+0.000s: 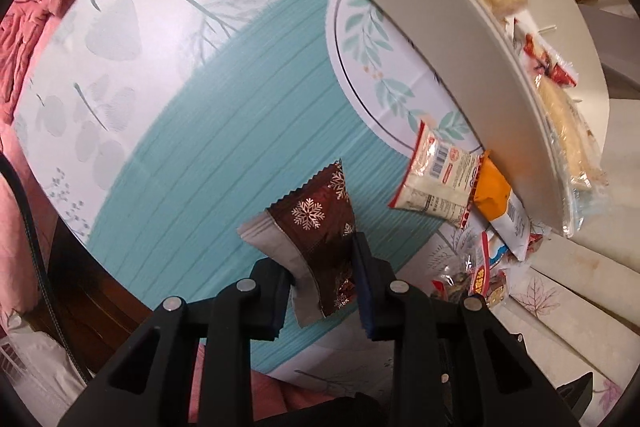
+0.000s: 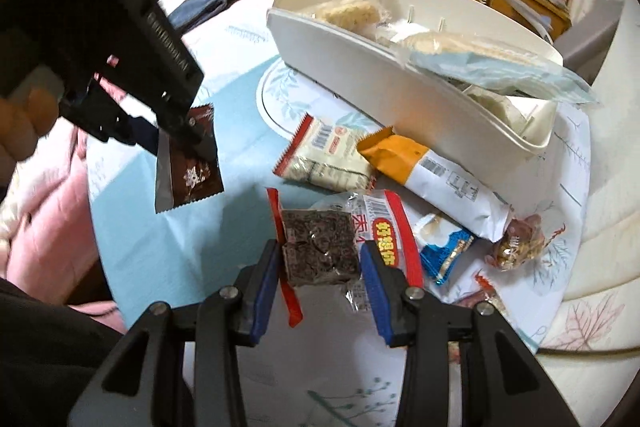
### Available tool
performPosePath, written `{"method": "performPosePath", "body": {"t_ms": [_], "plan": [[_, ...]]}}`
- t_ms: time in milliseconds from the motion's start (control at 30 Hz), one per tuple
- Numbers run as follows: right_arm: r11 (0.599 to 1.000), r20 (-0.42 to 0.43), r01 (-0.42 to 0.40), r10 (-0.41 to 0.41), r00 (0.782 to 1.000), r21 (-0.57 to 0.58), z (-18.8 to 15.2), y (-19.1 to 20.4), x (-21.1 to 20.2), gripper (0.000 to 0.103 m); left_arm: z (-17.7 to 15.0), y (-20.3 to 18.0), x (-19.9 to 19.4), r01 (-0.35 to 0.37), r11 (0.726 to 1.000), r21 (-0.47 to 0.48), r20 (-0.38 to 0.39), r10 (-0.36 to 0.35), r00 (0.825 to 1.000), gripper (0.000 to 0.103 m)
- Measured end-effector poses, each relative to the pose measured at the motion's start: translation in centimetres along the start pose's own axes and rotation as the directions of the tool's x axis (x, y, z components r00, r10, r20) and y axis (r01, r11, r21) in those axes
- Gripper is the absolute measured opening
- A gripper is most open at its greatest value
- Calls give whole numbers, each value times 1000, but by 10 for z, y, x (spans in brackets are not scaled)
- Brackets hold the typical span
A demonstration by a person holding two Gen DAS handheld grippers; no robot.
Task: Organize snacks
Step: 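Lift both packets and carry them over the white tray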
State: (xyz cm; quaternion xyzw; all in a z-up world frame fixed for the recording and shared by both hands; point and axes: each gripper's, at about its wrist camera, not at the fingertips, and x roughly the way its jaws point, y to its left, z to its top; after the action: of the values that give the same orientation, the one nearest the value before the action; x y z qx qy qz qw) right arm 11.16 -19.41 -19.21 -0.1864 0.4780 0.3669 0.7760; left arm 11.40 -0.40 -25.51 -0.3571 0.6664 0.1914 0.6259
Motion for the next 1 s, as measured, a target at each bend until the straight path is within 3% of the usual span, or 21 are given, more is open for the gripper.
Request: {"method": "performPosePath", "body": {"t_ms": [233,600,1000], "plan": [[998,35,-4,2,999,56,19,18,-9,41,23,24,-47,25,998,49,25,-27,999,26],[994,110,6,-18,994,113,70,48,-11,41,69,12,-103,20,984,175,80,-35,996,26],[971,216,60,-111,970,232,138,45,-11,41,128,-30,-151,-4,921,389,123,-47,991,26]]}}
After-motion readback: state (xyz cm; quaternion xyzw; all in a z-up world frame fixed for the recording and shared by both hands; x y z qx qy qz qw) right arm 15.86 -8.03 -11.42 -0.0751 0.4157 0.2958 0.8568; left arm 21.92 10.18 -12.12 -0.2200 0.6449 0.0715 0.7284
